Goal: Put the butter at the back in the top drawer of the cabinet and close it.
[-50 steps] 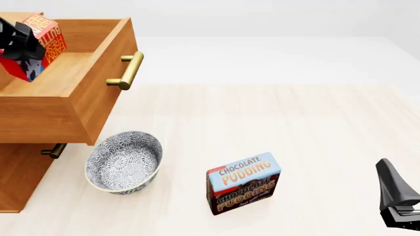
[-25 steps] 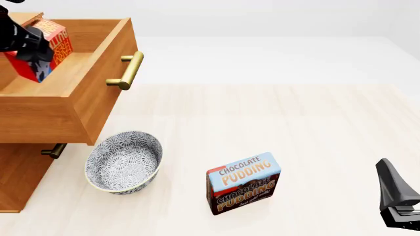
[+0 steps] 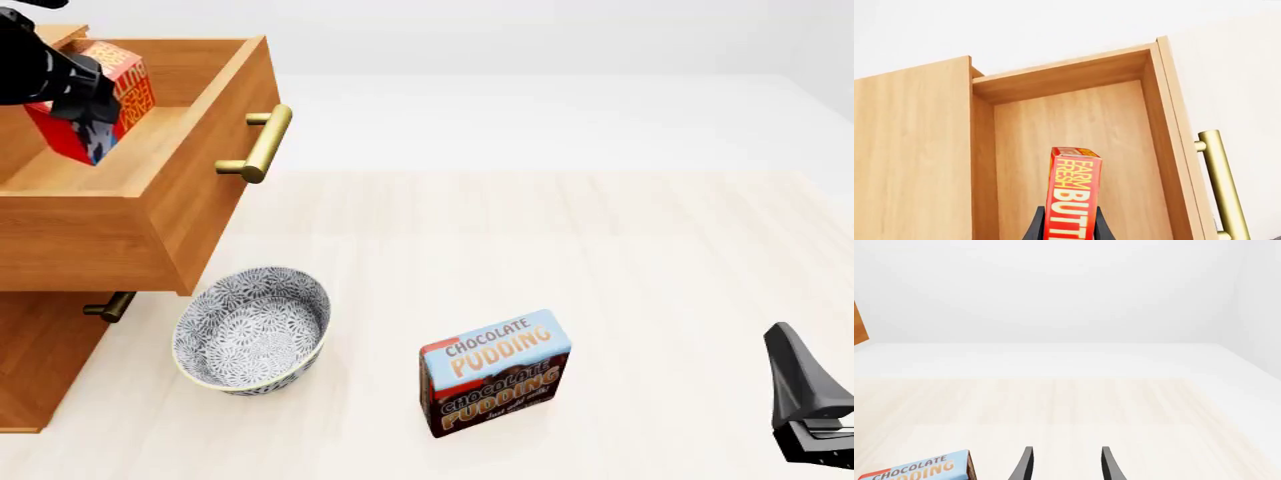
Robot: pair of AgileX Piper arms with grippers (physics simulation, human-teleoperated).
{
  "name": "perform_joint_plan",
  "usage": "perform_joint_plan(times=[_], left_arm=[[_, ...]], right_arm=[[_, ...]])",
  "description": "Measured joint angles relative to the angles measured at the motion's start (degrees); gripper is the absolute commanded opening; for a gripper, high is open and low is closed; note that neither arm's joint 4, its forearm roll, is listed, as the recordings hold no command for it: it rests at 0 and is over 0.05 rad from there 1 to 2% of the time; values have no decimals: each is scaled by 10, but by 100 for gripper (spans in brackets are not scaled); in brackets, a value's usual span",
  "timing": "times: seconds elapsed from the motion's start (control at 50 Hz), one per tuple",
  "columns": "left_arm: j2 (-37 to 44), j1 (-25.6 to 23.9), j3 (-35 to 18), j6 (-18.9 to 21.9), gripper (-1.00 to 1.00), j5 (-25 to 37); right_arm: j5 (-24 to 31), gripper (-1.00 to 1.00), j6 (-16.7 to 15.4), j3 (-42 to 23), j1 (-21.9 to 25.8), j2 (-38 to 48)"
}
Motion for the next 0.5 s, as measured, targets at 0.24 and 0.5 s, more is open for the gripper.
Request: perform_joint_plan(times=[0.24, 0.5], left_arm=[[16, 3, -6, -4, -100, -5], [36, 9, -10, -6, -100, -16]], right_arm=[[0, 100, 0, 0, 0, 0], [0, 100, 0, 0, 0, 0]])
